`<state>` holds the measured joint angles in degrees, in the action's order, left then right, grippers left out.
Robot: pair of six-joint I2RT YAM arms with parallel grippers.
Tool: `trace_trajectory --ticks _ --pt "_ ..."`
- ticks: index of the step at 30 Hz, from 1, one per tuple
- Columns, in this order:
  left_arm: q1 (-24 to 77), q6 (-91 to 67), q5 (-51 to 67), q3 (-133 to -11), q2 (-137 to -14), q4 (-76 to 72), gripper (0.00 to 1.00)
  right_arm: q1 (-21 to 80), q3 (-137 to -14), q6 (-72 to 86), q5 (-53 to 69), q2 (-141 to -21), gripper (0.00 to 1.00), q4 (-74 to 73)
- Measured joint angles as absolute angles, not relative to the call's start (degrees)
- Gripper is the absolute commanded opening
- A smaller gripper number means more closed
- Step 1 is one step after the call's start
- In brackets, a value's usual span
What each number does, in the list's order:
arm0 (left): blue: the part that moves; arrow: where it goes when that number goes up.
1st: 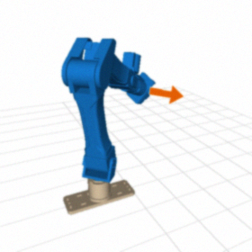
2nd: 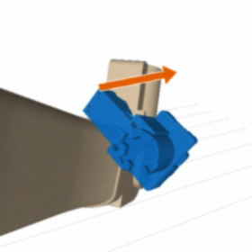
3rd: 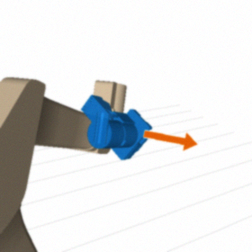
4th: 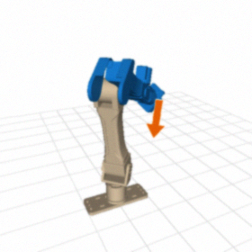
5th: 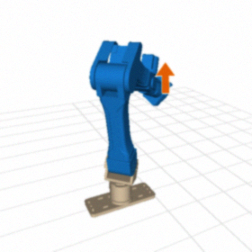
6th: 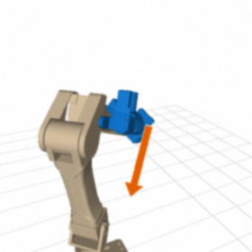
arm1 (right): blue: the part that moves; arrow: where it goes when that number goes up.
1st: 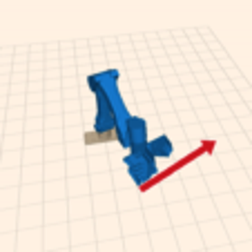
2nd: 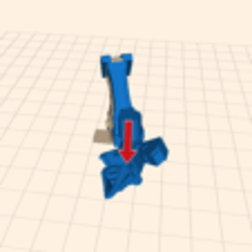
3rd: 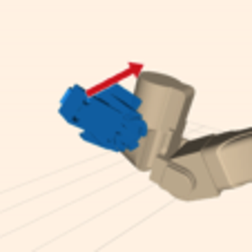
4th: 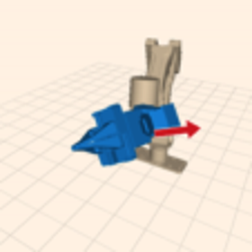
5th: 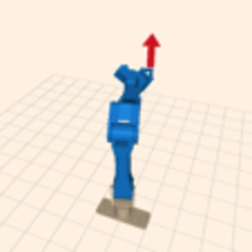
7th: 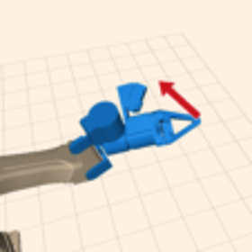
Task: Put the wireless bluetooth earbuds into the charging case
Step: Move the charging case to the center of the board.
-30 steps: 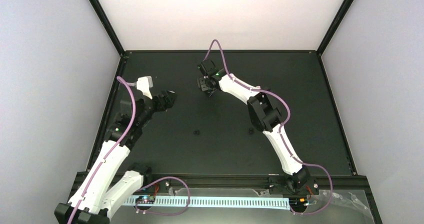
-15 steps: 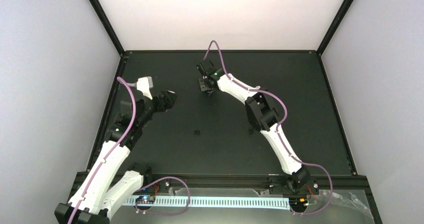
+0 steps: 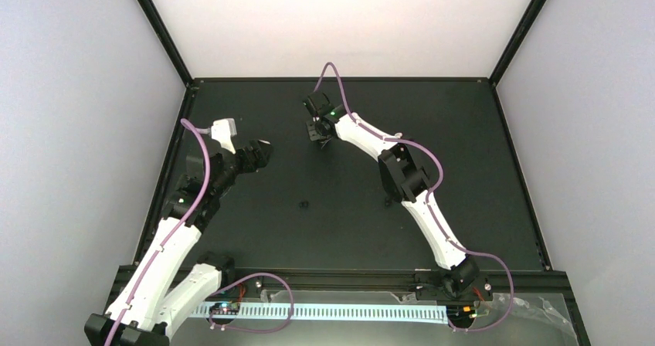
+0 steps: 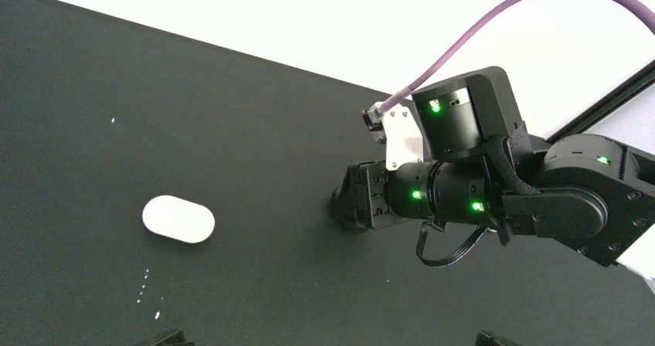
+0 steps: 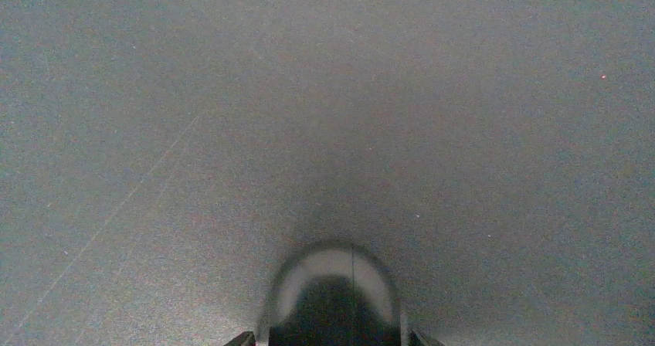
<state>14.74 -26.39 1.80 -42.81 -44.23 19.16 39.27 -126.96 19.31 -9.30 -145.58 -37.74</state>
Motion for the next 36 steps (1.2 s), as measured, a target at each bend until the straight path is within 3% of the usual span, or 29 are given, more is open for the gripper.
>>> trace_trajectory --ticks 7,13,30,36 --pt "14.7 -26.4 1.8 -42.8 -44.2 19.1 0.99 39.3 -126.1 18.7 -9.8 -145.5 0.39 -37.6" --pt "14.7 -26.4 1.8 -42.5 -44.2 18.9 0.99 39.3 -120.2 18.5 -10.2 -142.5 0.38 -34.3" --pt "14.7 -26.4 2.8 -42.5 -44.2 18.8 0.99 45.6 -65.6 21.6 -12.4 -102.8 0.38 -28.0" --pt "14.7 -26.4 4.2 -42.5 -44.3 18.7 0.99 49.8 -53.3 22.2 -11.4 -93.6 0.38 -27.4"
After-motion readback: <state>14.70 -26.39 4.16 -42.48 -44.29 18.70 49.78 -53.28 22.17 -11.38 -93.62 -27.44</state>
